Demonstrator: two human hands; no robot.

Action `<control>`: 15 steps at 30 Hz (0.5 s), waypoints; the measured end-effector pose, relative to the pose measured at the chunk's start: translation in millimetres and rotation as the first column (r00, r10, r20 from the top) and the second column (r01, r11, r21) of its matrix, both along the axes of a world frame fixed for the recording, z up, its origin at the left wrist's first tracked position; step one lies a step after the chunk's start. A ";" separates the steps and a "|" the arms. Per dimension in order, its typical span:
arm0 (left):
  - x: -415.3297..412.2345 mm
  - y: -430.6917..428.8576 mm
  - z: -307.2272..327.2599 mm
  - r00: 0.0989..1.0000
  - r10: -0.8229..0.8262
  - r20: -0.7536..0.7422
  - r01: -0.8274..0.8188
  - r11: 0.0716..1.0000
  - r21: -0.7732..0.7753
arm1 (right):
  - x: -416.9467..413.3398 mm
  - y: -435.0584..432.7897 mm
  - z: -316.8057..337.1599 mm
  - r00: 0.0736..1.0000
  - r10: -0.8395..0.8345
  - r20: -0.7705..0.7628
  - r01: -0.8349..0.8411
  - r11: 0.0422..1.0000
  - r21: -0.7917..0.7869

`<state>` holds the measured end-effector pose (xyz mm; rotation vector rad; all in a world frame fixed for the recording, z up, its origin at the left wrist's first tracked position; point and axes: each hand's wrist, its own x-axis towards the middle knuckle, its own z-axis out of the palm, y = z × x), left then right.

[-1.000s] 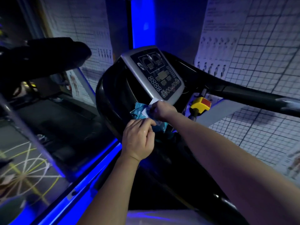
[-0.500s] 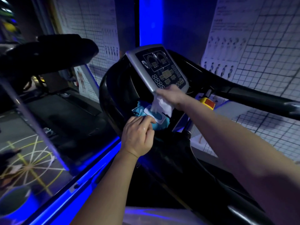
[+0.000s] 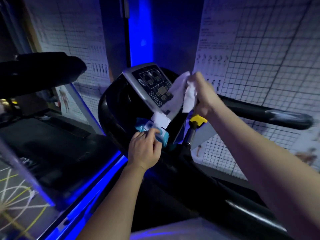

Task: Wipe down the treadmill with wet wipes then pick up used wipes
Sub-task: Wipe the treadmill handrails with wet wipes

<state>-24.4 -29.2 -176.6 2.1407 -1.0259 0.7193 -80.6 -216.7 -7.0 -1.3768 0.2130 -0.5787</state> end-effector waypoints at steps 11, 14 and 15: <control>-87.9 -8.8 59.4 0.675 -0.661 -0.328 0.493 0.734 -0.467 | -178.5 64.3 -31.1 0.979 -0.059 -0.197 0.055 0.998 -0.024; -135.2 -14.6 53.9 0.392 -0.781 -0.487 0.691 0.599 -0.404 | -243.6 79.2 -53.7 0.947 -0.151 -0.282 0.149 0.988 -0.031; -149.9 -15.5 46.4 0.298 -0.791 -0.535 0.733 0.548 -0.402 | -264.7 82.1 -63.7 0.936 -0.187 -0.299 0.183 0.982 -0.041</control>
